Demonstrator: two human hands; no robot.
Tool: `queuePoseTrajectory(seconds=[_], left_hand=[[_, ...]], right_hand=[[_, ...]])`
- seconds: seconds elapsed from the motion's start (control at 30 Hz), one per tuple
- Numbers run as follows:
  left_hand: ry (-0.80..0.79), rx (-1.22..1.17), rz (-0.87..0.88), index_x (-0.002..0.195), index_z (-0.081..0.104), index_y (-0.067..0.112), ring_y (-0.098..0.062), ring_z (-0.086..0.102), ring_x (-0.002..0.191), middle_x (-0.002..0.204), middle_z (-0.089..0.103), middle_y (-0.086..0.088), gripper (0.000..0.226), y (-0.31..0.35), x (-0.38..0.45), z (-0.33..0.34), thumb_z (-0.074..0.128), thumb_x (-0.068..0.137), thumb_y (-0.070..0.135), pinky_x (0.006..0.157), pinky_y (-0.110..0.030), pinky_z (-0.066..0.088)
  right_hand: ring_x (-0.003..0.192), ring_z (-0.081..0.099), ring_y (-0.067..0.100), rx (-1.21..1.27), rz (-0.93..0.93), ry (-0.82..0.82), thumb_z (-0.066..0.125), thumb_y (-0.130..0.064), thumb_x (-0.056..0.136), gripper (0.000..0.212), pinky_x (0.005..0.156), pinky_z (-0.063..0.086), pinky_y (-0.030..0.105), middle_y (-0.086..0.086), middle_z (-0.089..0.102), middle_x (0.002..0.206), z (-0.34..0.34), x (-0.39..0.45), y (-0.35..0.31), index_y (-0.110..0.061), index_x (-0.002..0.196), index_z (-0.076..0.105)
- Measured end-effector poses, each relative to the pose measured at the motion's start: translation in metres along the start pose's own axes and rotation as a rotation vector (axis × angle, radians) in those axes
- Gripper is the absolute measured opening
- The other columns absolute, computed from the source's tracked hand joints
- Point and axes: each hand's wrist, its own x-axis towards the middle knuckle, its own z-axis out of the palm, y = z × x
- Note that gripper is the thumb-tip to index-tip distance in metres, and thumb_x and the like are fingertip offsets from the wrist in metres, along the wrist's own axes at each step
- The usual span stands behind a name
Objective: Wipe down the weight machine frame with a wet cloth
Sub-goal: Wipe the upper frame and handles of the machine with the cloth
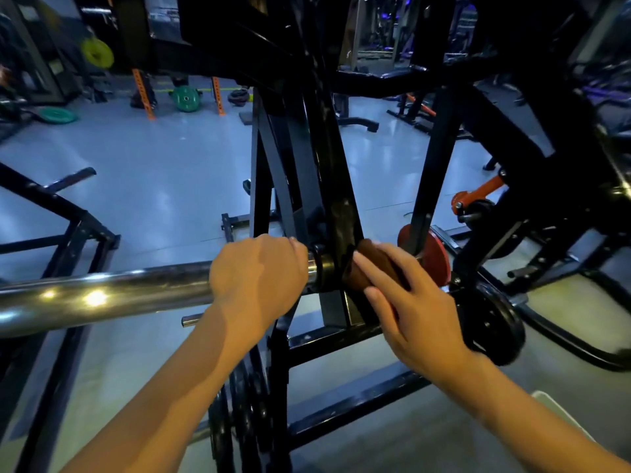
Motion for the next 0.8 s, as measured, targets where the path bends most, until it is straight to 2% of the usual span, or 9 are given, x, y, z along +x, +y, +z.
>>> queuePoseTrajectory(seconds=[0.1, 0.2, 0.3, 0.4, 0.53, 0.6, 0.67, 0.73, 0.8], left_hand=[[0.015, -0.018, -0.028, 0.109, 0.065, 0.022, -0.021, 0.065, 0.061, 0.072, 0.060, 0.001, 0.027, 0.000, 0.000, 0.000, 0.038, 0.108, 0.022, 0.061, -0.037, 0.061], [-0.010, 0.035, 0.036, 0.125, 0.055, 0.018, -0.020, 0.056, 0.058, 0.070, 0.048, 0.001, 0.025, 0.001, 0.001, 0.000, 0.040, 0.106, 0.020, 0.052, -0.032, 0.052], [-0.040, 0.024, -0.020, 0.100, 0.059, 0.019, -0.019, 0.050, 0.050, 0.065, 0.049, 0.001, 0.022, 0.002, 0.005, -0.001, 0.038, 0.106, 0.017, 0.048, -0.033, 0.048], [-0.026, -0.033, -0.117, 0.079, 0.046, 0.021, -0.022, 0.065, 0.061, 0.070, 0.061, 0.000, 0.030, 0.008, 0.003, -0.003, 0.038, 0.108, 0.019, 0.062, -0.038, 0.061], [-0.045, -0.033, -0.099, 0.096, 0.057, 0.022, -0.020, 0.068, 0.070, 0.080, 0.067, 0.001, 0.025, 0.007, 0.002, -0.002, 0.036, 0.109, 0.025, 0.069, -0.036, 0.061], [-0.052, 0.042, -0.022, 0.113, 0.057, 0.019, -0.019, 0.061, 0.064, 0.076, 0.059, 0.001, 0.020, 0.007, 0.003, -0.002, 0.038, 0.108, 0.022, 0.056, -0.032, 0.052], [-0.062, 0.134, 0.066, 0.119, 0.052, 0.014, -0.019, 0.047, 0.054, 0.068, 0.045, -0.001, 0.019, 0.004, 0.003, 0.002, 0.042, 0.103, 0.017, 0.044, -0.030, 0.034], [-0.017, 0.141, 0.072, 0.107, 0.058, 0.011, -0.018, 0.031, 0.045, 0.060, 0.040, -0.001, 0.020, 0.002, 0.002, 0.001, 0.041, 0.096, 0.013, 0.041, -0.028, 0.021], [0.060, 0.056, -0.039, 0.078, 0.054, 0.018, -0.017, 0.029, 0.040, 0.053, 0.041, 0.002, 0.031, 0.005, 0.001, 0.006, 0.027, 0.093, 0.014, 0.043, -0.025, 0.018]], right_hand=[[0.136, 0.052, 0.017, 0.019, 0.055, 0.038, 0.046, -0.037, 0.110, 0.045, 0.097, 0.058, 0.038, -0.001, 0.044, 0.156, 0.006, 0.041, 0.002, -0.026, 0.153, 0.049], [0.136, 0.052, 0.015, 0.132, 0.084, 0.029, 0.053, -0.039, 0.108, 0.052, 0.102, 0.055, 0.041, -0.005, 0.047, 0.156, 0.005, 0.054, 0.006, -0.024, 0.157, 0.042], [0.117, 0.066, 0.021, 0.142, -0.026, -0.010, 0.062, -0.038, 0.104, 0.053, 0.095, 0.056, 0.040, -0.005, 0.048, 0.158, -0.002, 0.017, 0.012, -0.021, 0.152, 0.049], [0.100, 0.068, 0.018, 0.084, -0.172, -0.056, 0.064, -0.037, 0.103, 0.048, 0.085, 0.058, 0.034, -0.004, 0.049, 0.157, -0.011, -0.002, 0.021, -0.021, 0.147, 0.055], [0.124, 0.060, 0.020, 0.053, -0.197, -0.080, 0.058, -0.039, 0.105, 0.049, 0.088, 0.062, 0.039, 0.001, 0.046, 0.155, -0.008, 0.047, 0.030, -0.027, 0.152, 0.049], [0.128, 0.056, 0.020, 0.041, -0.161, -0.064, 0.054, -0.042, 0.106, 0.050, 0.086, 0.063, 0.042, 0.000, 0.043, 0.156, -0.005, 0.072, 0.034, -0.029, 0.154, 0.045], [0.129, 0.056, 0.022, 0.067, -0.195, -0.084, 0.053, -0.043, 0.107, 0.050, 0.090, 0.061, 0.045, 0.000, 0.042, 0.159, -0.005, 0.072, 0.037, -0.029, 0.154, 0.045], [0.122, 0.062, 0.027, 0.108, -0.315, -0.143, 0.054, -0.041, 0.107, 0.049, 0.089, 0.059, 0.045, 0.004, 0.042, 0.160, -0.008, 0.047, 0.039, -0.029, 0.153, 0.047], [0.112, 0.066, 0.028, 0.099, -0.497, -0.199, 0.054, -0.038, 0.107, 0.047, 0.082, 0.060, 0.042, 0.008, 0.042, 0.158, -0.012, 0.025, 0.043, -0.029, 0.153, 0.046]])
